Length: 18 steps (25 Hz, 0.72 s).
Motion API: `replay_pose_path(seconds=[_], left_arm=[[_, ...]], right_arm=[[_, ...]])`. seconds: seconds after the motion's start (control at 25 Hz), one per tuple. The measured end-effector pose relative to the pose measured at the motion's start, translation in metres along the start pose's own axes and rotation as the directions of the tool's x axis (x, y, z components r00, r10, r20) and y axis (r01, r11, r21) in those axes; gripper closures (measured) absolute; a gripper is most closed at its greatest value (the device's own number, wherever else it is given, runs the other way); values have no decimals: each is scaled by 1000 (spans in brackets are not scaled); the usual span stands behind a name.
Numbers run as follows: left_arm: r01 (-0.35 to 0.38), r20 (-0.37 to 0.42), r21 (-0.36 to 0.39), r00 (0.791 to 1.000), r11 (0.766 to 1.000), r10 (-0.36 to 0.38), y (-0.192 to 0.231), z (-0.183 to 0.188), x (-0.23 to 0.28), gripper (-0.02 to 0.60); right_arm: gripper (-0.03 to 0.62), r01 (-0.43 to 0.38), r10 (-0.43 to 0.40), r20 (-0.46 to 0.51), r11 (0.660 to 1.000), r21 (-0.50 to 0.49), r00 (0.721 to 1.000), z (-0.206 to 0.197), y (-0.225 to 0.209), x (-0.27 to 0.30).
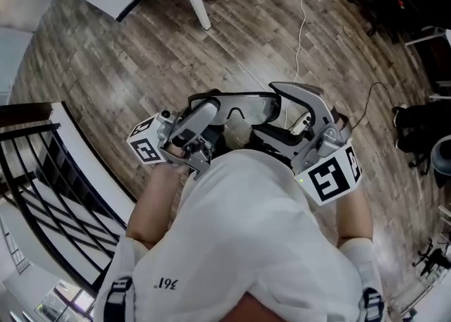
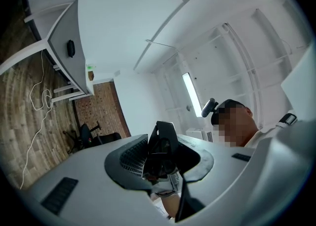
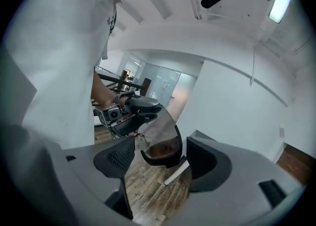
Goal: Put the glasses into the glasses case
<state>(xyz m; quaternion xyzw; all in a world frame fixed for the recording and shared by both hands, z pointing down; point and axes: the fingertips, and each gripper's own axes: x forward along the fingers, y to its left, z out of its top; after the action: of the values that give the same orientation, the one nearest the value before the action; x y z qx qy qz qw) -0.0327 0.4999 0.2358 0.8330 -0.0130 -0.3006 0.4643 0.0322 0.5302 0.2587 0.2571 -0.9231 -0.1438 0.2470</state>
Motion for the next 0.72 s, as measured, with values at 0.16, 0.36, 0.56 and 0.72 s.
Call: replay_pose_path(seconds=[0.16, 0.36, 0.56, 0.72], left_arm=[[-28, -13, -26, 1000, 999, 28, 9, -2, 0, 440], [-11, 15, -83, 1000, 997, 12, 11, -7, 0, 440], [-15, -4, -77, 1000, 997, 15, 15, -17, 11, 440], [-57, -44, 1, 997, 998, 57, 21, -19, 17, 439]], right_arm=[[292, -15, 15, 1, 1000, 19, 1000, -1, -1, 1], [310, -11, 10, -5, 1000, -18, 1000, -5, -1, -3], [312, -30, 30, 2, 1000, -6, 1000, -14, -2, -13], [315, -39, 39, 17, 999, 17, 999, -18, -6, -18]])
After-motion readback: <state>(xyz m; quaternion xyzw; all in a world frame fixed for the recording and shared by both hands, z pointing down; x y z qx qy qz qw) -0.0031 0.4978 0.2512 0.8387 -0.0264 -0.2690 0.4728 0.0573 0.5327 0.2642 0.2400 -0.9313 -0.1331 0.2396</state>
